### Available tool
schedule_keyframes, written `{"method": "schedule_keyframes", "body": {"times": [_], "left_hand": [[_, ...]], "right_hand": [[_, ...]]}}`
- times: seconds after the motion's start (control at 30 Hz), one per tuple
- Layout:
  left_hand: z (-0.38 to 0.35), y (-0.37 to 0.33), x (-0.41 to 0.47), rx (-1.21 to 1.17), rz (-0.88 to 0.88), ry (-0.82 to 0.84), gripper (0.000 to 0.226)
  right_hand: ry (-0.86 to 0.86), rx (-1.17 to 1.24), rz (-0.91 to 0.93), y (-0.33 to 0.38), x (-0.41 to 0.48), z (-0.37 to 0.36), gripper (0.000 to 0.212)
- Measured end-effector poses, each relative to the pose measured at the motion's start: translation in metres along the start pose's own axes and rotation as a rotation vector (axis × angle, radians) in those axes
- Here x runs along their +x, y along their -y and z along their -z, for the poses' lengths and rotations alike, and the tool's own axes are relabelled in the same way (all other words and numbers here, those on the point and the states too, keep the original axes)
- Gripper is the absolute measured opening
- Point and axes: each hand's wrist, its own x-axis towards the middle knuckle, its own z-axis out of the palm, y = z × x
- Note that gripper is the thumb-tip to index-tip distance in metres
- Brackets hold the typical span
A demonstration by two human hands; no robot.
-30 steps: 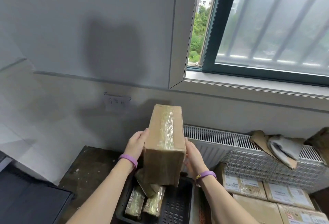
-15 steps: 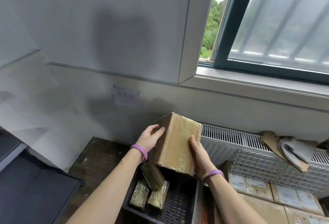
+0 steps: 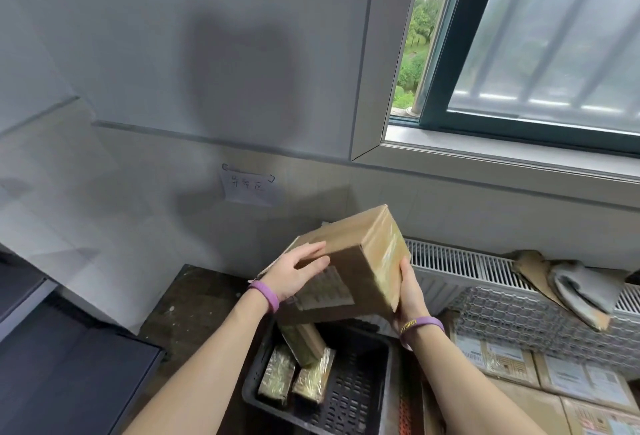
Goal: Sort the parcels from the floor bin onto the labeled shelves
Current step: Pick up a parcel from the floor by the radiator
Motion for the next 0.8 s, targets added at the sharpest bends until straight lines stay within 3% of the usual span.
{"method": "schedule_keyframes", "body": {"times": [0.07,0.2,0.5,0.63,0.8], "left_hand": [[0.003,0.0,0.005,0.032,-0.002,-0.017,0.049],[0.007,0.003,0.011,-0.044,0.05,-0.134,0.04],[-0.002,0.007,0.007,-0.279,0.164,-0.309,0.022],[0.001,0.005,0.005,-0.29,0.163,-0.3,0.03],[0.022,0.008,-0.008,-0.332,0.188,-0.211,0.027]], "right_hand": [[0.04,-0.004,0.02,0.001,0.001,-0.004,0.056],[0.078,-0.061,0.031,0.003,0.002,-0.014,0.058],[0.357,-0.473,0.149,0.005,-0.007,-0.028,0.04],[0.245,-0.448,0.342,0.0,-0.004,-0.036,0.046],[0.074,-0.443,0.238,-0.007,0.0,-0.052,0.059]]}}
